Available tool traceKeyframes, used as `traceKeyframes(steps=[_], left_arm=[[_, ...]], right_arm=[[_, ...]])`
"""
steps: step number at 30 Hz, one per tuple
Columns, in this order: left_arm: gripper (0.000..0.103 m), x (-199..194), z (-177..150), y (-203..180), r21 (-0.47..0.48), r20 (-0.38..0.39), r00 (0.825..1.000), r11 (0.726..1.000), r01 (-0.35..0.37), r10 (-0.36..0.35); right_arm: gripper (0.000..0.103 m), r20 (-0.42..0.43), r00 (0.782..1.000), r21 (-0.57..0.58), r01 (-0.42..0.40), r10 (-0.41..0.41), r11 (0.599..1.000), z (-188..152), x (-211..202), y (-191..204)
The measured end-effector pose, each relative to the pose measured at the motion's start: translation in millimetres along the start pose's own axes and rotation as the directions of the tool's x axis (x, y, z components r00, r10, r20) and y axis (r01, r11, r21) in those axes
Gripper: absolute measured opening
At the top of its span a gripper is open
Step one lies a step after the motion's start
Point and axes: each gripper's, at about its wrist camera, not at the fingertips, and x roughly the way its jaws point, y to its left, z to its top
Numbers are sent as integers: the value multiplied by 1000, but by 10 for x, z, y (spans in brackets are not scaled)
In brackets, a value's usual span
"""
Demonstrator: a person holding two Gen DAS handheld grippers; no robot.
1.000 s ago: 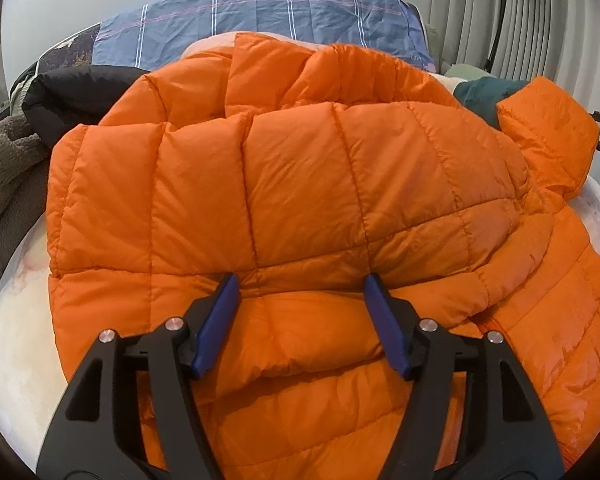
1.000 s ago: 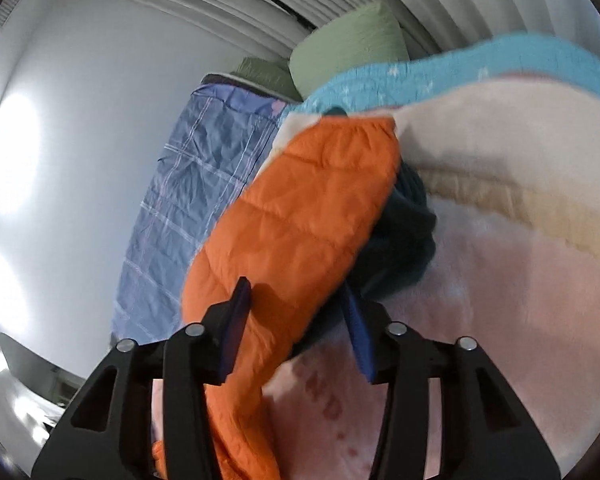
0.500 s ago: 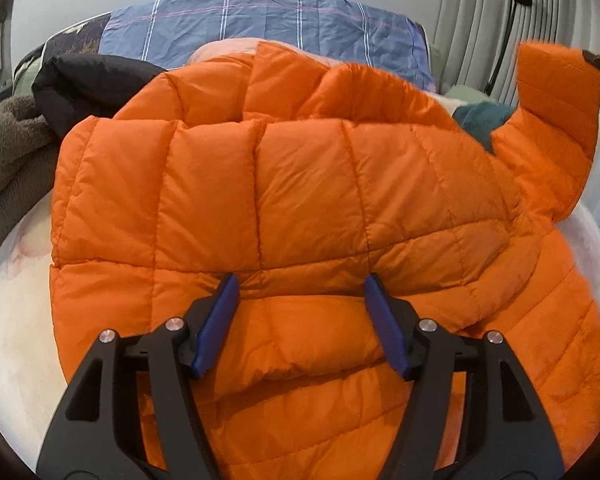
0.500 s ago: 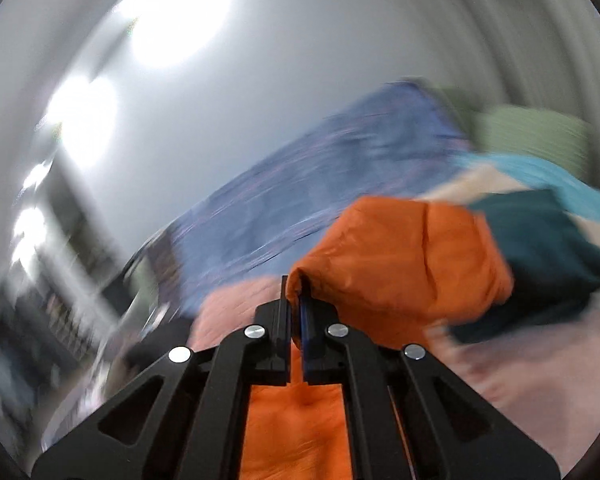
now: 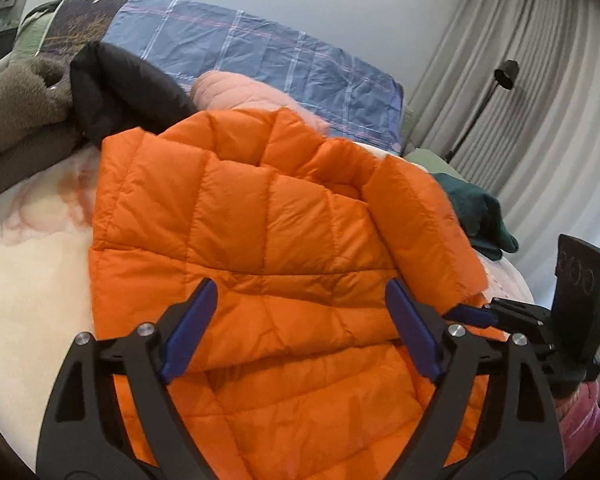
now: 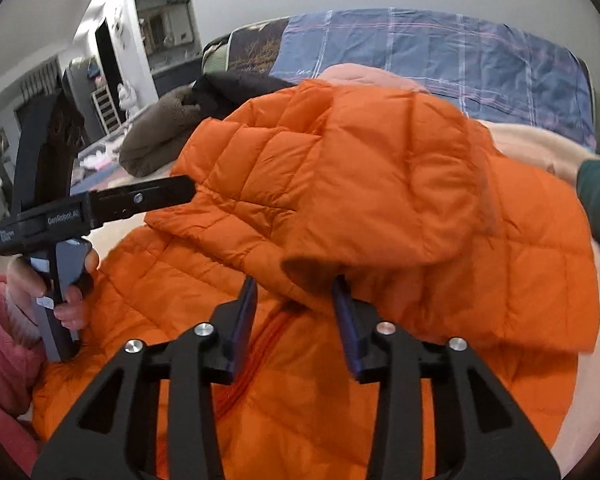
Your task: Fold large clothes
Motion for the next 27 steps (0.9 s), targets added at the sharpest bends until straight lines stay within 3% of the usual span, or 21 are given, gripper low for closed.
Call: traceKeyframes(steps=[3,6,10,12,14,15,17,19,21,24,27], left_arm=[[88,9,5,-44,32,4,1000,999,-22,22],[88,1,7,-53,46,2,1000,999,-29,29],[88,-28,-5,-92,49,10,1000,998,-27,27],[88,-75,-14,-102,68,16,999,997,-37,36],[89,-144,-24,-97,83,25,998,995,-51,49],[89,-184,-29,-82,87,29,998,995,-57,55],[90,-242,-45,-35,87,30,998,994,-61,59],[90,-276,-76,8,91,21,998,994,-65,64],[90,-278,-113,34,93,7,998,993,-68,68],[92,-247,-143,78,73,-20,999,996,-42,44],[92,-123,-115,130,47,-50,999,999,-17,19]], right_arm=[[60,57,998,119,-36,29,992,-19,-195,-189],[64,111,992,295,-92,62,951,-7,-368,-455],[67,92,991,497,-126,92,859,38,-258,-810],[67,74,983,587,-178,167,790,66,-55,-916],[67,111,968,598,-246,226,762,185,28,-838],[67,127,962,578,-270,241,770,262,14,-773],[67,183,932,450,-363,314,816,494,-68,-441],[67,196,893,316,-450,406,836,669,-137,-112],[68,186,883,249,-467,431,849,701,-215,94],[68,160,916,216,-396,368,893,659,-213,183],[68,145,957,272,-282,251,920,496,-215,28]])
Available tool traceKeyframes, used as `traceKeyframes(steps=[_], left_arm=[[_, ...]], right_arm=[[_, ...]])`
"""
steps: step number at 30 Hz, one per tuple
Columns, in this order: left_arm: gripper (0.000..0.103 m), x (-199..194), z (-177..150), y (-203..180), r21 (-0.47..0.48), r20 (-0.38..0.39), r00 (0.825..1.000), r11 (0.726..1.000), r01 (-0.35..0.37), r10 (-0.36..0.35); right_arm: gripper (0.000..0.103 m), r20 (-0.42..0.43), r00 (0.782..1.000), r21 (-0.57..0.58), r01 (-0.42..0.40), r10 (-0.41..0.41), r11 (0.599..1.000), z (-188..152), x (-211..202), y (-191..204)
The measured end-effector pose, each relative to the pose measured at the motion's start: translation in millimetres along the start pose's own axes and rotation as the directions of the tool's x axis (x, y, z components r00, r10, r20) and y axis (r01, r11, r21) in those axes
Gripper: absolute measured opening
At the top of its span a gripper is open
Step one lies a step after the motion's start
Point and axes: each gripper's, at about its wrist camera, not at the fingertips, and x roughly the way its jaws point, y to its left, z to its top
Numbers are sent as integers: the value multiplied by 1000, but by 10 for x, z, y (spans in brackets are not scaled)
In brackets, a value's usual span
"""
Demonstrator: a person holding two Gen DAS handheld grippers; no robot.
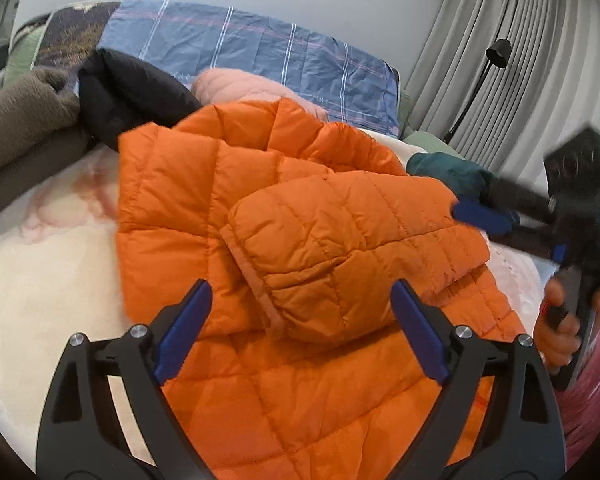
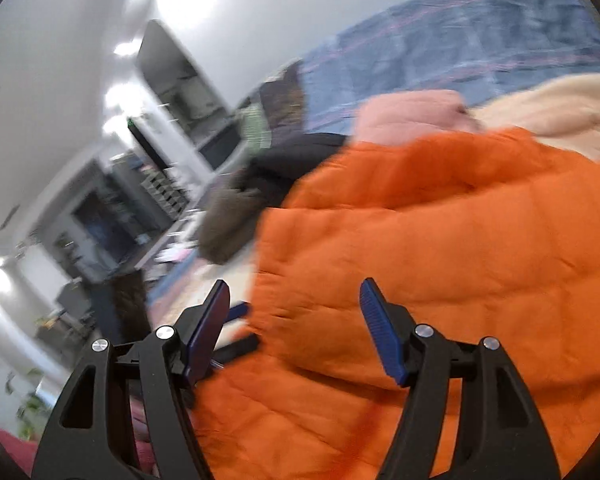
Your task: Fold large clothes
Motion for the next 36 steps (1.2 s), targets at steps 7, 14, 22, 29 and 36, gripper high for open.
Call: traceKeyframes(steps=[7,14,22,29,36], left_arm=[[10,387,181,-55,12,-100,995,1000,20,-19],[11,-170,669,-264,201,93,980,961,-190,175],[39,341,307,358,181,-70,914,906,-382,399],[57,-135,489,49,162,91,929,915,-370,360],[57,256,404,-378,253,21,958,925,-282,286]], right_arm=[[68,76,962,42,258,-261,965,-227,-301,-466],[68,142,894,59,421,-426,905,-232,-539,-722],[60,-11,785,-3,620,-620,785,-368,-42,-1026],[56,75,795,52,600,-603,798,-241,-295,-977],[56,69,829,-23,557,-555,830,-170,45,-840]])
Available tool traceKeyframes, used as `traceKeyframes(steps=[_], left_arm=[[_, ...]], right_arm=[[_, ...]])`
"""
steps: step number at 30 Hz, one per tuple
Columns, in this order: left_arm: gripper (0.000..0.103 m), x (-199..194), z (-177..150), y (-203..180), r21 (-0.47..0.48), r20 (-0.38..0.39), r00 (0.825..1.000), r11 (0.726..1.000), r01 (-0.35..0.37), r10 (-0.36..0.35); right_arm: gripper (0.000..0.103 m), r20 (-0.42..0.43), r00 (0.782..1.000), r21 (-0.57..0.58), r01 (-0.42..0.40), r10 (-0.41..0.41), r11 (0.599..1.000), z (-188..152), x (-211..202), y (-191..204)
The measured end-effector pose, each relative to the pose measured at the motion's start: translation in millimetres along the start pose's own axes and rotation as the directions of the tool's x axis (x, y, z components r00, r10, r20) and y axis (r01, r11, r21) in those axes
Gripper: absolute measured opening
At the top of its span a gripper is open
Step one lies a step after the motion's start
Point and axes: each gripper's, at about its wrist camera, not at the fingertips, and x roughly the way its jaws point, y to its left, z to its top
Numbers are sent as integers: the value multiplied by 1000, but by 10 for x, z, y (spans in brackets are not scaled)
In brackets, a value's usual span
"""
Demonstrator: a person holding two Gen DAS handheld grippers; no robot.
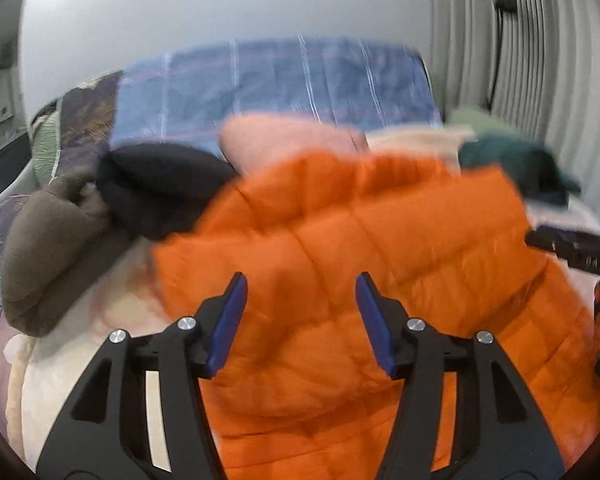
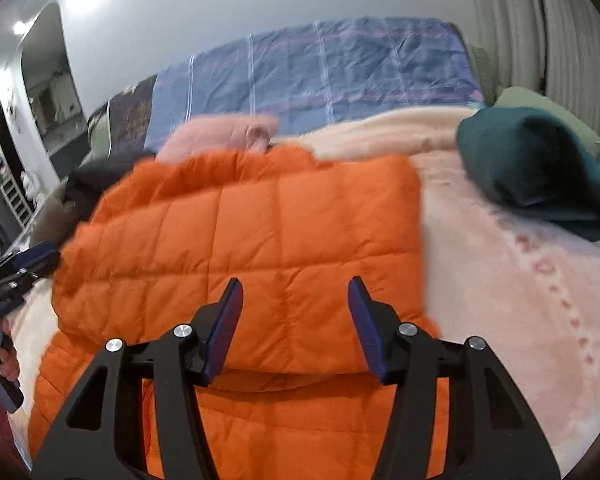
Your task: Fold large clothes
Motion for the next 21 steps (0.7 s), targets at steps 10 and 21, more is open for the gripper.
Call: traceKeyframes(steps=[10,21], left_arm=[[58,487,-273,-66,28,-123,990,998,-58,61],[70,543,197,-321,42,-73,996,998,-52,55]], right_arm=[[57,-95,994,-16,54,-56,998,-140,327,-14],[68,-39,994,39,107,-105,994,511,567,-282]])
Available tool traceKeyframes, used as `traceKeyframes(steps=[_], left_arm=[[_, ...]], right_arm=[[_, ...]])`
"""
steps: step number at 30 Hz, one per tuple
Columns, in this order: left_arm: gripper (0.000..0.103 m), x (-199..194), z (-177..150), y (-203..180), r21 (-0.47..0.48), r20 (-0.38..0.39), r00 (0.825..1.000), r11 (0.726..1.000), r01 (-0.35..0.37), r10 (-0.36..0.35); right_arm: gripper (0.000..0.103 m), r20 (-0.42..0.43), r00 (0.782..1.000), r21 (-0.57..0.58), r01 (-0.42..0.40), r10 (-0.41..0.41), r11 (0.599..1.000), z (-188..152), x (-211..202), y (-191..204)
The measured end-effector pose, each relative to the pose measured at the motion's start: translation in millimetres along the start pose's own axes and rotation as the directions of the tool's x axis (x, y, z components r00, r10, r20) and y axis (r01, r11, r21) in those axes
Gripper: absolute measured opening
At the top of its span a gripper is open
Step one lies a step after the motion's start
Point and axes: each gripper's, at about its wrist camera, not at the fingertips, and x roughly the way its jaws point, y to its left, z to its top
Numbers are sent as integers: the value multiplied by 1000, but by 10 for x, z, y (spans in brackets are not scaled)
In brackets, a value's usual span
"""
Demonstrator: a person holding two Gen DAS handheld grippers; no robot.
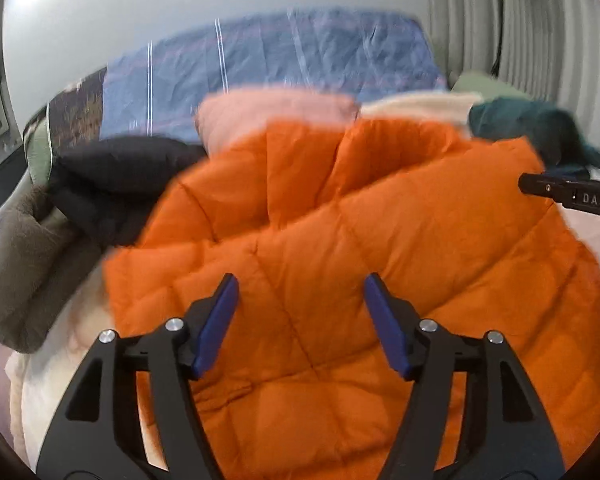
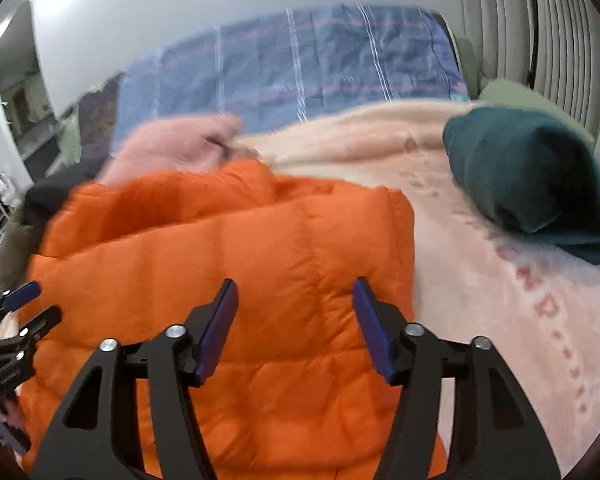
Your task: Fold large clothes
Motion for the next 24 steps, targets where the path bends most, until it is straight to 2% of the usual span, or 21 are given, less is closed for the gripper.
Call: traceKeyframes(steps=[2,3,7,10,13,15,18,19,20,22,23,24], left_arm=[[75,260,-90,-4,11,-17,1000,1000,-2,2],[75,340,-150,-5,8,-22,1000,1000,5,-5],[75,372,-170,-42,12,-33,999,1000,-10,10],[75,394,-151,-18,0,-36,999,1000,2,-2],[75,250,-148,29,-18,-20,1000,1000,-6,6],[75,-34,-150,119,-41,27,1000,999,11,-10],[75,-409,-233,278,-55,82,995,997,57,-52],[75,-452,-262,299,-54,77,996,997,53,-49],[78,-439,-315,315,-44,48,998,998,41,-38],[80,-216,-440,283,1,-46,999,1000,-15,15],[82,-32,-556,237,43,-87,994,997,-61,65],[82,-22,-586,221,42,-82,994,997,-67,70]], right_arm=[[75,-61,997,-34,38,-40,999,-144,407,-55],[76,-69,997,-19,25,-26,999,-226,507,-88],[76,-47,997,-46,66,-68,997,-234,482,-34],[76,-49,997,-38,58,-60,998,-224,479,-54],[76,-35,999,-14,32,-32,999,-209,346,-90],[76,-32,999,19,7,-6,1000,-224,161,-118],[76,0,996,56,-87,87,995,-300,-223,-133],[76,0,995,43,-98,98,994,-337,-299,-113],[78,-18,997,15,-73,74,997,-410,-324,-70],[80,-101,995,-38,-2,-2,999,-576,-136,21],[81,-124,992,-71,11,-20,997,-651,-18,64],[81,-123,992,-76,12,-22,997,-664,8,77]])
